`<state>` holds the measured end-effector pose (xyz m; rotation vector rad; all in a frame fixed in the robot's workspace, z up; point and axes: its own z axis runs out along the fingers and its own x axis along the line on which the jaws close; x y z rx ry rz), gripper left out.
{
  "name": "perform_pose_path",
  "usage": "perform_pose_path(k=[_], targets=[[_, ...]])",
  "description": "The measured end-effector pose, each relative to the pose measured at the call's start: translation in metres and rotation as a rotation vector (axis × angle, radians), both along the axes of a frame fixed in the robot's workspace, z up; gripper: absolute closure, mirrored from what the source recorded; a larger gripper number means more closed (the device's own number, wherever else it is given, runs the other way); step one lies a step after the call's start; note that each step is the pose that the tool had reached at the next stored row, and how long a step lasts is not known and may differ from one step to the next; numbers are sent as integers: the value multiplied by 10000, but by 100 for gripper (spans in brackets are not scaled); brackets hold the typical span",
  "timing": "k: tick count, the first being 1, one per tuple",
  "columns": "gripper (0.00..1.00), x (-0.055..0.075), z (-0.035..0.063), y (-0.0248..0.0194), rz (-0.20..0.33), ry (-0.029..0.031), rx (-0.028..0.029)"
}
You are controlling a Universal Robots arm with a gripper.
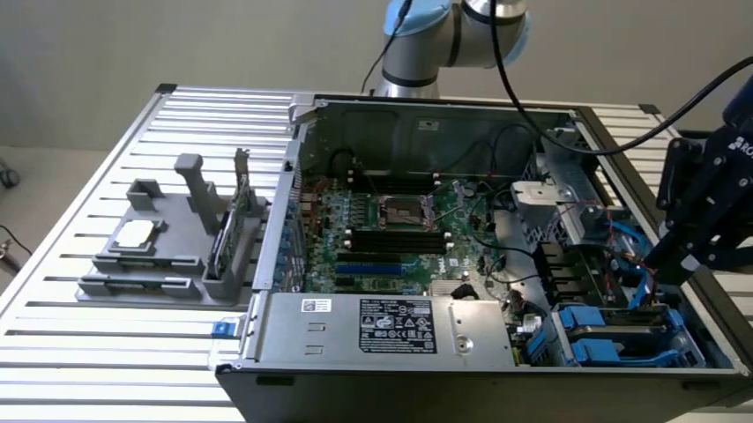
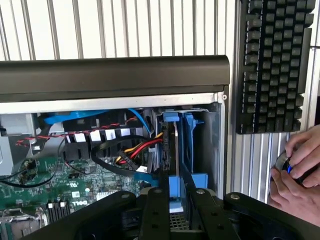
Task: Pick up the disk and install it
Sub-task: 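Insert the first disk wire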
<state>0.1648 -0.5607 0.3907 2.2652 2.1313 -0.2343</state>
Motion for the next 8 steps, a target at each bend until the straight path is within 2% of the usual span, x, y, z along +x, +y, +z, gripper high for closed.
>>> perform_pose_path(k=[3,8], targets=[[76,-66,-1,28,0,1,7],[76,-181,-6,38,0,1,15]])
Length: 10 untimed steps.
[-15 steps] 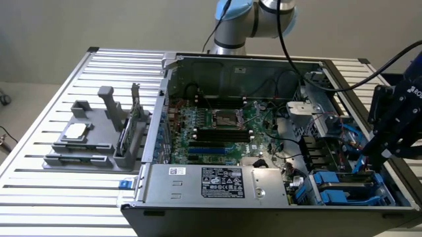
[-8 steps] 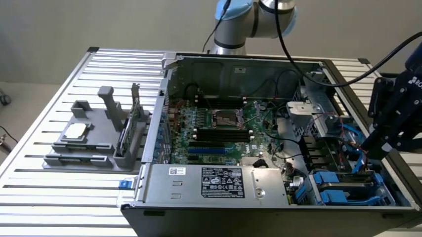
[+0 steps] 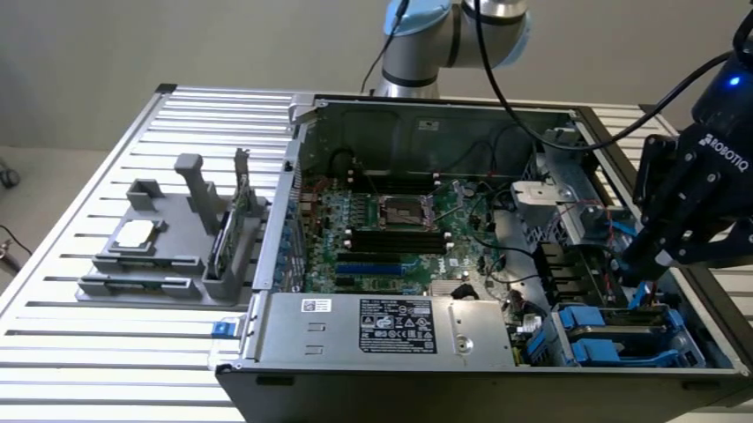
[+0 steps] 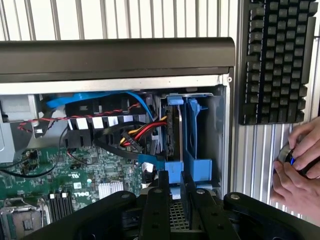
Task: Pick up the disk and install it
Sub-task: 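Insert the first disk wire, then insert the second disk wire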
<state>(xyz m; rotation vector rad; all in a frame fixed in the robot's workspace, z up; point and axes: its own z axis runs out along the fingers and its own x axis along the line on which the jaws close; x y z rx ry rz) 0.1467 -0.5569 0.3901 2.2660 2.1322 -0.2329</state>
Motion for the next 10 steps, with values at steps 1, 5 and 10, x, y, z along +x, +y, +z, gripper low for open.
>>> perform_pose_path(k=[1,5,10], targets=[[76,-20,-1,0,0,0,1],[76,-45,-3,0,1,0,3],[76,-45,-2,0,1,0,4]])
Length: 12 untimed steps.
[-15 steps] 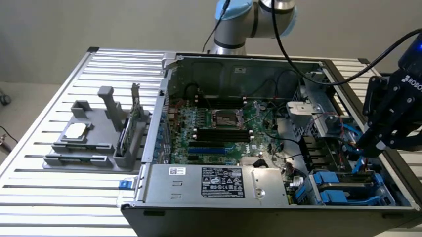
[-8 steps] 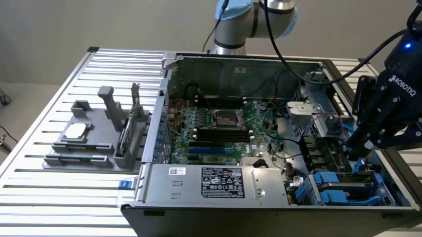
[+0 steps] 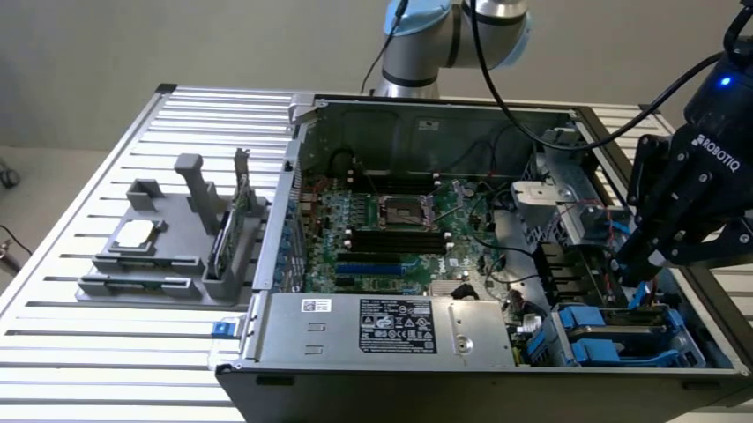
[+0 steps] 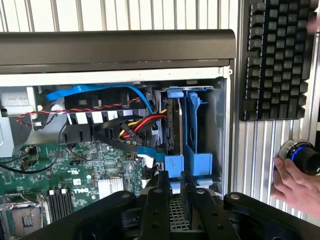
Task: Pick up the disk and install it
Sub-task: 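Insert the second disk wire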
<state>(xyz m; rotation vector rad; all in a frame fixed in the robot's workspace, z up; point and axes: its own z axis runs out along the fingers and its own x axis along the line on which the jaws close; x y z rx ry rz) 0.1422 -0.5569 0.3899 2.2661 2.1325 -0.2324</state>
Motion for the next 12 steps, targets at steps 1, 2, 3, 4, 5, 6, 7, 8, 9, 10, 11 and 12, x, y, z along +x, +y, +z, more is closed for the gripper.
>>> perform_pose_path(k=[1,2,3,4,5,6,7,8,9,10,11,12], targets=[[76,0,0,0,0,0,0],[76,0,0,0,0,0,0],[76,0,0,0,0,0,0],[76,0,0,0,0,0,0],[76,0,0,0,0,0,-1],[76,0,0,0,0,0,0],[76,0,0,2,0,0,0],[76,0,-1,3,0,0,-1],[76,0,-5,3,0,0,-1],[76,0,-12,3,0,0,-1],[76,0,-22,3,-1,-1,1],[76,1,-35,3,-1,-1,0]])
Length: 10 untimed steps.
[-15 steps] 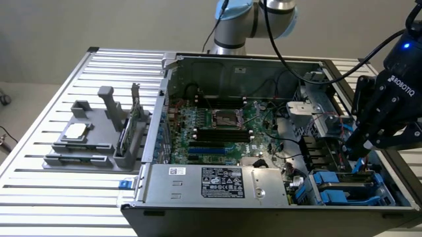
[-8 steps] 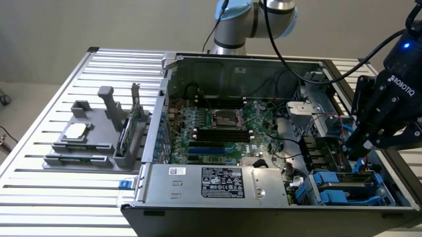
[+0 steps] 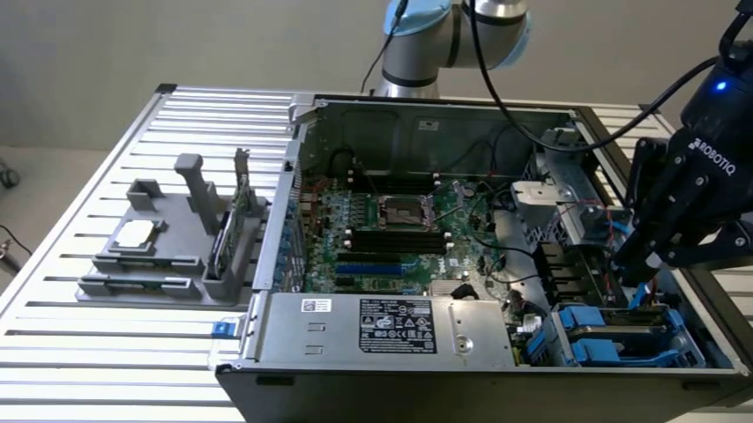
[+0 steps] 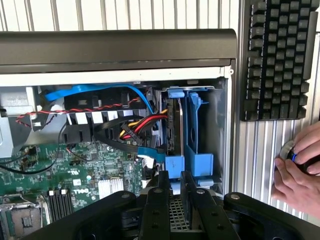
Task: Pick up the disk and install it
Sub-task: 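Insert the second disk wire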
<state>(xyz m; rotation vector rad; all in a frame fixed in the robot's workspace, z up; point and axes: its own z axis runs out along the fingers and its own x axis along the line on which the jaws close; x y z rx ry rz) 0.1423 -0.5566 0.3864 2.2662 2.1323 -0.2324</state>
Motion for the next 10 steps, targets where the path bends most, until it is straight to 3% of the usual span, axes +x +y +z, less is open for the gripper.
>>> perform_pose_path(k=[6,10], targets=[[76,19,-79,8,1,-15,-1],[76,27,-113,47,2,-34,4]])
